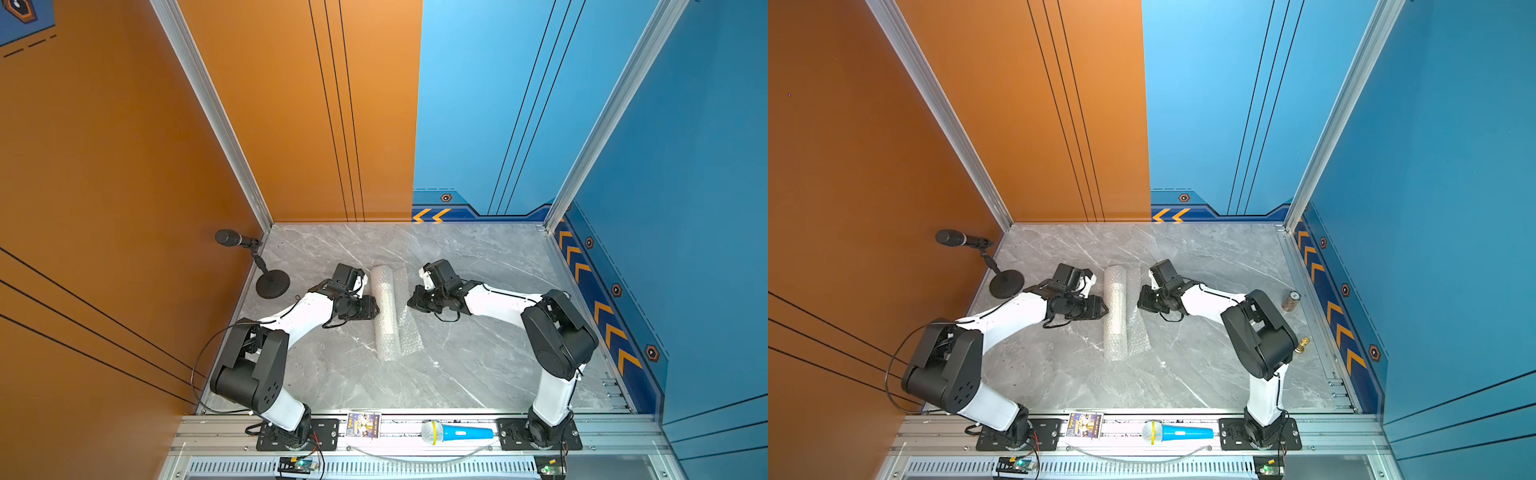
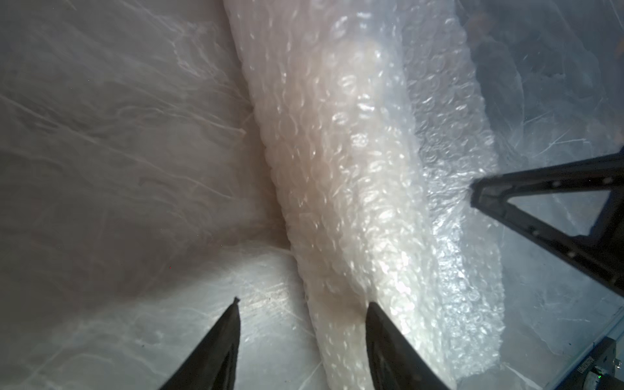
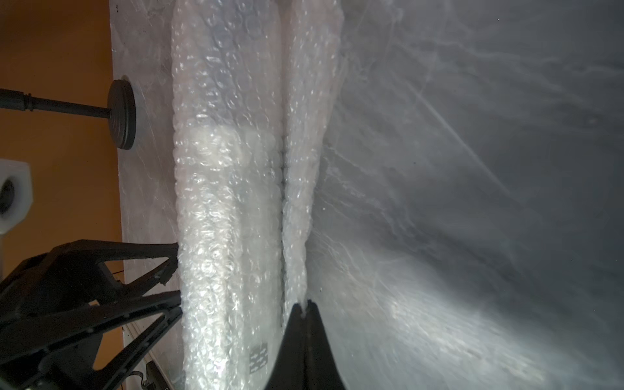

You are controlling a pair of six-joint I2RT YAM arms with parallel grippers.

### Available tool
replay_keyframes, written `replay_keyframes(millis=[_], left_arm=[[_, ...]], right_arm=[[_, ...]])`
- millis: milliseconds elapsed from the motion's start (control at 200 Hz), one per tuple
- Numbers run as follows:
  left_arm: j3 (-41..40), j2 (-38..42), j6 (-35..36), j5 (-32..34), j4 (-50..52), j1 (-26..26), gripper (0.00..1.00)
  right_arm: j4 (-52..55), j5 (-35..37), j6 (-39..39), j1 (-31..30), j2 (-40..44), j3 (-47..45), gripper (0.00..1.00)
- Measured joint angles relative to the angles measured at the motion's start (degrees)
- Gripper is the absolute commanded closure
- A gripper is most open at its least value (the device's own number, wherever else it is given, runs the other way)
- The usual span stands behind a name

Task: Unwrap the vase from the bubble wrap
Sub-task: Unwrap the bubble wrap at the center of the board.

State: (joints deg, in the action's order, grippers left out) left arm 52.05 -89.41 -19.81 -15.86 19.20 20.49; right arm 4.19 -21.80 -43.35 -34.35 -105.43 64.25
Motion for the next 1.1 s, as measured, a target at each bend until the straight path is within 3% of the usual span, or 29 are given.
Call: replay_keyframes(millis=[501,831,1096], left_arm=[[1.6,-0.5,-0.9,1.6,1.5,2.8,0.40],[14.0,-0.5,1.9,13.0,6.7,15.3,0.40],[19.9,-7.5,2.9,18.8,9.7,19.3,0.40]], right_arm=[[3.3,2.5,2.0,1.8,8.9,-7.8,1.00],[4.2,2.6,3.1,2.8,9.3,-7.9,1.00],[4.4,2.5,3.8,3.0,10.5,-8.0,1.00]])
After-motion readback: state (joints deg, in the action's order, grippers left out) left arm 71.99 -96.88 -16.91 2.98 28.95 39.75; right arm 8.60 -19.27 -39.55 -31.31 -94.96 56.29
